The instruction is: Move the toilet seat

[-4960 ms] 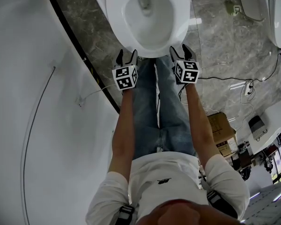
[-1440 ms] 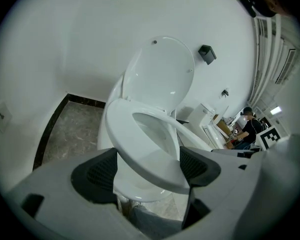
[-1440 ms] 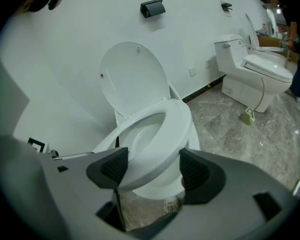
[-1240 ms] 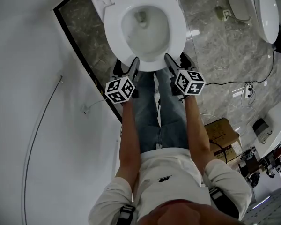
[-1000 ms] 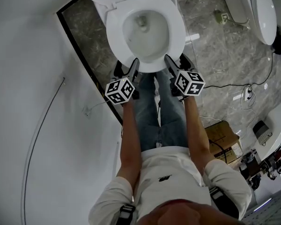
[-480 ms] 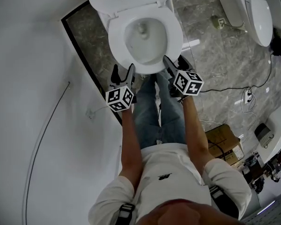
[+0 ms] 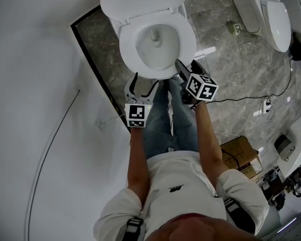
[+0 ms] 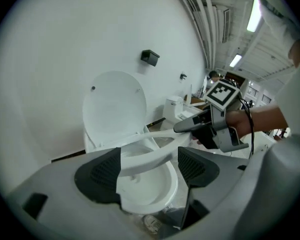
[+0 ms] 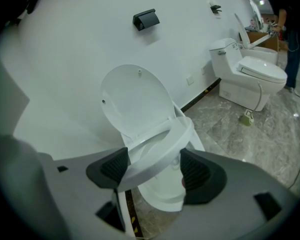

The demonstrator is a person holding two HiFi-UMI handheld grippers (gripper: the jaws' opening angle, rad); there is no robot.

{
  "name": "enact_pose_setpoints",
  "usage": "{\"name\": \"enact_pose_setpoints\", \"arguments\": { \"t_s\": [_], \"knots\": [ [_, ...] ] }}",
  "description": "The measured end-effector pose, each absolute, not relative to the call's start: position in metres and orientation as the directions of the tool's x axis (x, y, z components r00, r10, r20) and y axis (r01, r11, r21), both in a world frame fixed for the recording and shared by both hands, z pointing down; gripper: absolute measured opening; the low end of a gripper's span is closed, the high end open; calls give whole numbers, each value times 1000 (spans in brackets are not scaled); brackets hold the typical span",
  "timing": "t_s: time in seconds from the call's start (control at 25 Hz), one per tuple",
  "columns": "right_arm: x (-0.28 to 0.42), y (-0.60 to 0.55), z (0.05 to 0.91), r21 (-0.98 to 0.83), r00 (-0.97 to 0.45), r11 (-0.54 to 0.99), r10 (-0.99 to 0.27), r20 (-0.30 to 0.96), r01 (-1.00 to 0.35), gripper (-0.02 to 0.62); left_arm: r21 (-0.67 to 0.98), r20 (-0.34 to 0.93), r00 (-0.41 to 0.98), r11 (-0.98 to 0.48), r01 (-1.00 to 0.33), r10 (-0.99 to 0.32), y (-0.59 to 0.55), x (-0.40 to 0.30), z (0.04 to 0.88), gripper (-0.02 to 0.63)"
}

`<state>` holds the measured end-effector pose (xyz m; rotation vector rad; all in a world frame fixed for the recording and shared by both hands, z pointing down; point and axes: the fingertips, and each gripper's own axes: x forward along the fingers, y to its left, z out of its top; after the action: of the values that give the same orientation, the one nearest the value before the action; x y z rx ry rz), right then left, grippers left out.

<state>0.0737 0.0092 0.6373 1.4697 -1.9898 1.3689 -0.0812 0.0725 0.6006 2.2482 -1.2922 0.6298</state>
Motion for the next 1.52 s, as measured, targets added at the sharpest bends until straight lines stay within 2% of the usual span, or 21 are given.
{"name": "enact_pose_setpoints", "arguments": {
  "t_s": [0.2,0.64,1.0,1.28,1.52],
  "knots": [
    [72,6,635,-511,-425,7,-567,706,-859,325,110,630,447,-496,-861,-635,68,-65,611,362],
    [73,-6,620,-574,-421,-37,-641,642,-818,325,107,594,437,-472,-875,-675,54,-67,597,362],
    [73,-2,610,-600,-452,-1,-656,605,-800,325,124,600,441,-467,-876,-668,52,-69,594,362],
    [70,6,588,-485,-480,202,-673,562,-851,324,134,601,443,-462,-877,-666,47,-70,592,362],
    [63,12,577,-435,-515,298,-649,560,-849,324,143,598,441,-452,-880,-669,42,-72,588,362]
  ]
}}
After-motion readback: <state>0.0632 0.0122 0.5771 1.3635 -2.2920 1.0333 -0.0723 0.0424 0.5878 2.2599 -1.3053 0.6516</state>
